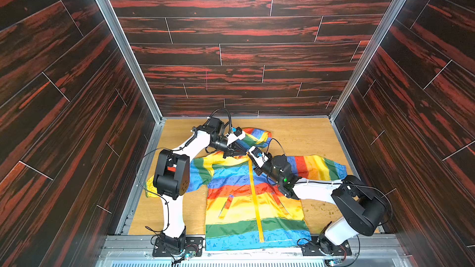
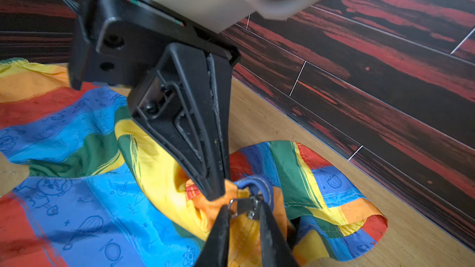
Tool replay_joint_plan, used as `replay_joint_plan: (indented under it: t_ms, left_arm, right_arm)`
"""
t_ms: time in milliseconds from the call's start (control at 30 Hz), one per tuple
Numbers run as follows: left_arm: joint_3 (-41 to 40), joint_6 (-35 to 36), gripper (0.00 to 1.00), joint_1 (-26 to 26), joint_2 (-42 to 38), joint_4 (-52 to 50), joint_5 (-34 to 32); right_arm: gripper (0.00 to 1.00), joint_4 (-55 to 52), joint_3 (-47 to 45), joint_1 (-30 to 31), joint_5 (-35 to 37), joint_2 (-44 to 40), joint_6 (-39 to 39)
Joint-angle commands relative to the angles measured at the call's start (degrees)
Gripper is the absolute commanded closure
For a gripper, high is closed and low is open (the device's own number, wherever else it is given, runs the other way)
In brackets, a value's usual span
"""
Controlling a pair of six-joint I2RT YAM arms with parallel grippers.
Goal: Unzip the jacket
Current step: Unzip the zipper on the jacket.
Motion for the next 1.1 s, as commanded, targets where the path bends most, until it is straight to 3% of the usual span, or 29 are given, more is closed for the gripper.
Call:
replay_joint_plan:
  t_ms: [0,867,1067]
  left_arm:
    - [1.68,1.39,1.00,-0.10,-2.57,-1.59,2.57]
    - [1.99,1.48,1.00,-0.19,-1.95,-2.26,2.70]
    - [1.98,1.57,1.00,-0.19,-1.80,-2.46,2.75]
  right_arm:
    - [0.77,-0.47,1.31,-0.17,0.28,0.94,-0.58]
    - [0.78,1.72,0.61,-0.16,-0.92,-0.14,0.03]
    - [0.71,2.59,0.06,-0.17,-1.43,-0.45,0.12]
